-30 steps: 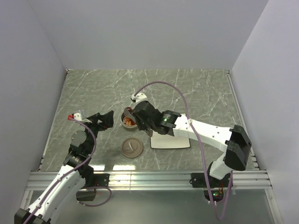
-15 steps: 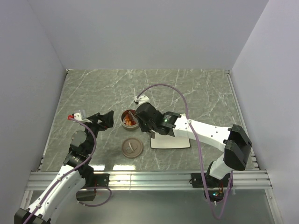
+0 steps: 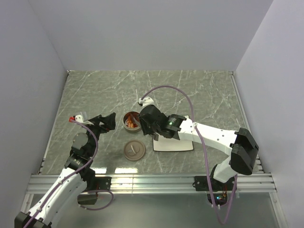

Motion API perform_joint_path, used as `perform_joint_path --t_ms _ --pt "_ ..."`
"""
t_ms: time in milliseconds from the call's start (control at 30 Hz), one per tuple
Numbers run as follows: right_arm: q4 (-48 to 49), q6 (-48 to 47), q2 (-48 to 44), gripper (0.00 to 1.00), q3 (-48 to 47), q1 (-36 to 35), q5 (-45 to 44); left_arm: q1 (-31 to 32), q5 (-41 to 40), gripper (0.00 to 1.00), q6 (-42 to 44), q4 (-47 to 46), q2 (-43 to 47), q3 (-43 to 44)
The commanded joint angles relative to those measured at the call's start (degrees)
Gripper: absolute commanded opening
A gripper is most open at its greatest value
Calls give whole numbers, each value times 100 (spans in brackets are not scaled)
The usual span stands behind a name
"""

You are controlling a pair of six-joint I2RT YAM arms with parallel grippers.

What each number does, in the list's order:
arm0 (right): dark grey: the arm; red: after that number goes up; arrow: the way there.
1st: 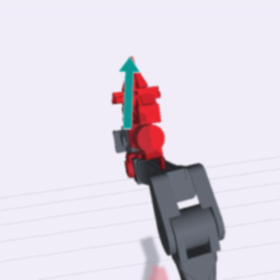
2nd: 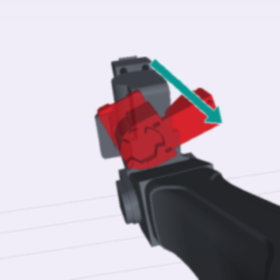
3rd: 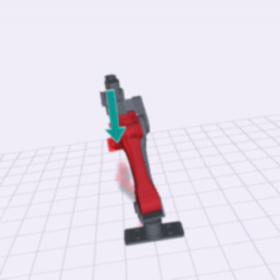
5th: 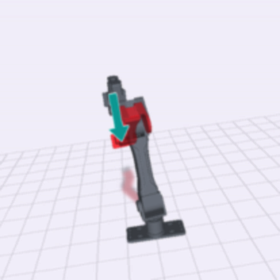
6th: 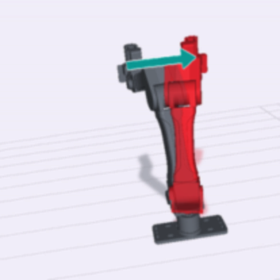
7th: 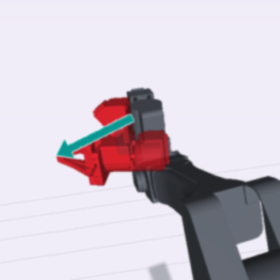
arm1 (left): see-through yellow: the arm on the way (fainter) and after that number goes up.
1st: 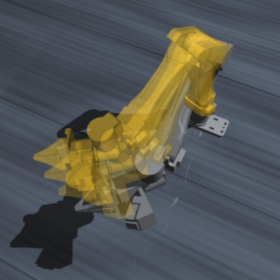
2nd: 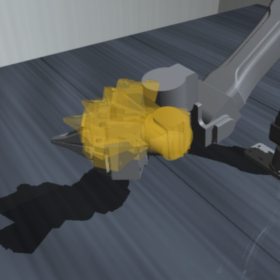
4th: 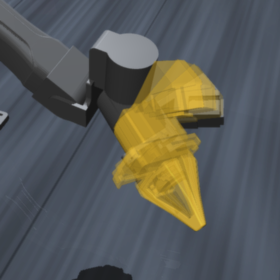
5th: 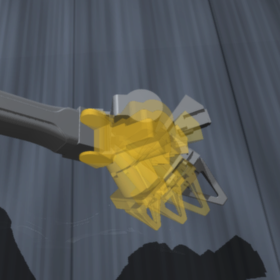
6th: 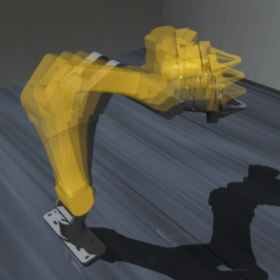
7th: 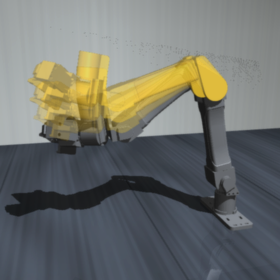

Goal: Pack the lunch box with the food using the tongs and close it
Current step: Place the food into the lunch box, then put down the clamp

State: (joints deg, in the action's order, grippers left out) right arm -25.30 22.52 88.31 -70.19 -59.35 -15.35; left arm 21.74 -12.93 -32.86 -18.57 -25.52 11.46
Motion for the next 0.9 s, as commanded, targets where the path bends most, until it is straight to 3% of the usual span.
perform_joint_path --t_ms 0,333,867 --pt "219 -37 -218 45 -47 38 -82 15 18 99 -80 -174 -15 -4" --pt "253 -125 -332 46 -135 38 -231 15 -8 99 -71 -174 -23 -4" --pt "-27 76 -1702 46 612 73 -1075 15 10 99 -71 -182 -32 5"
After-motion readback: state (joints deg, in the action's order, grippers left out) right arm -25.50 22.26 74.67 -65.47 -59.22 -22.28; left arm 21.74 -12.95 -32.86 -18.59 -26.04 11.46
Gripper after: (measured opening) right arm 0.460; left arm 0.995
